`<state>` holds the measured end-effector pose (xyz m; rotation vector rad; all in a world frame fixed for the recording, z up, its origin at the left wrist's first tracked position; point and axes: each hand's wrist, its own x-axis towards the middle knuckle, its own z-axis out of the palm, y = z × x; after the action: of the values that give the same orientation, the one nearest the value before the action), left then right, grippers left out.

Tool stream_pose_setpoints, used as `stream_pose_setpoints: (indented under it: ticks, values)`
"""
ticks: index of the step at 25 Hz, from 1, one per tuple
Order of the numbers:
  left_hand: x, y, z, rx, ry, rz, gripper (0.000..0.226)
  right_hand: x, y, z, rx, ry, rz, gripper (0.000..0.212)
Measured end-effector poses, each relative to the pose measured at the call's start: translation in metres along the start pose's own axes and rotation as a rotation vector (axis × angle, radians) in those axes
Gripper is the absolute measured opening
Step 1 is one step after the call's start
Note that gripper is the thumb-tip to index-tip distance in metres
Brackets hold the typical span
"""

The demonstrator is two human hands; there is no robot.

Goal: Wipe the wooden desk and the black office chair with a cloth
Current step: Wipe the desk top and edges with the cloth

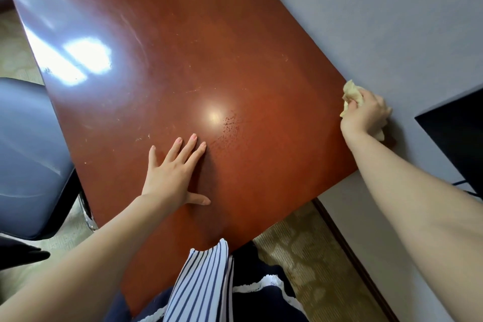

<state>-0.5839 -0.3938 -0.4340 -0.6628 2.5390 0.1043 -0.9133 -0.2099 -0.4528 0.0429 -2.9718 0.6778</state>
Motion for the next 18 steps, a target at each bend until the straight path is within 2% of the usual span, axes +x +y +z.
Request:
stream_pose_setpoints:
  ticks: [5, 11, 15, 18]
  values:
    - [0.001, 0.0, 0.0, 0.012, 0.002, -0.008, 0.127, -0.026, -0.058, 0.028, 0.003, -0.143, -0.275, 0.031]
    - [0.002, -0.001, -0.001, -0.005, 0.009, -0.015, 0.127, -0.131, -0.095, 0.04, 0.089, -0.277, -0.594, 0.029]
    - [0.001, -0.001, -0.001, 0.003, 0.011, -0.021, 0.127, -0.193, -0.081, 0.024, 0.226, -0.324, -0.849, 0.032]
    - [0.001, -0.001, 0.0, -0.015, 0.027, -0.016, 0.127, -0.203, -0.05, 0.013, 0.244, -0.342, -0.992, 0.033]
